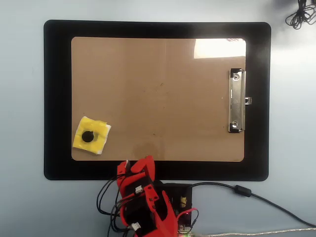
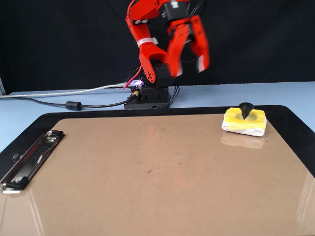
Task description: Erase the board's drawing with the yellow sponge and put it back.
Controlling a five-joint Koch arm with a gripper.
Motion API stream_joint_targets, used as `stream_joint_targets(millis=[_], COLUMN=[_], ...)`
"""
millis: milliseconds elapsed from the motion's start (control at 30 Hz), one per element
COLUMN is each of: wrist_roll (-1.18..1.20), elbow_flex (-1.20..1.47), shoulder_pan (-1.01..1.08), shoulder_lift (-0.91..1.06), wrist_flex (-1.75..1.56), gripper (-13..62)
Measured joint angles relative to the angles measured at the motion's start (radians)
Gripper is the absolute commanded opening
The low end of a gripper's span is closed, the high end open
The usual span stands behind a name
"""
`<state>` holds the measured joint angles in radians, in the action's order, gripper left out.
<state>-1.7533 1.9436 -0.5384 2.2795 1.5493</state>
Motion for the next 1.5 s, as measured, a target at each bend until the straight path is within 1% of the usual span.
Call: stream_joint_targets(millis=[133, 200, 467, 600, 933, 1500], wrist_roll=[0.147, 0.196, 0.206, 0.215, 0.216, 0.216], elbow_flex=[0.192, 0.244, 0.437, 0.506, 0.515, 0.515], shoulder_pan=[0.193, 0.276, 0.376, 0.39, 0.465, 0.469], shoulder_lift=[0.017, 0.021, 0.021, 0.021, 0.021, 0.021], wrist_flex=[0.014, -0.005, 0.005, -0.014, -0.017, -0.017], gripper=[34.0, 34.1, 34.0, 34.0, 34.4, 34.5])
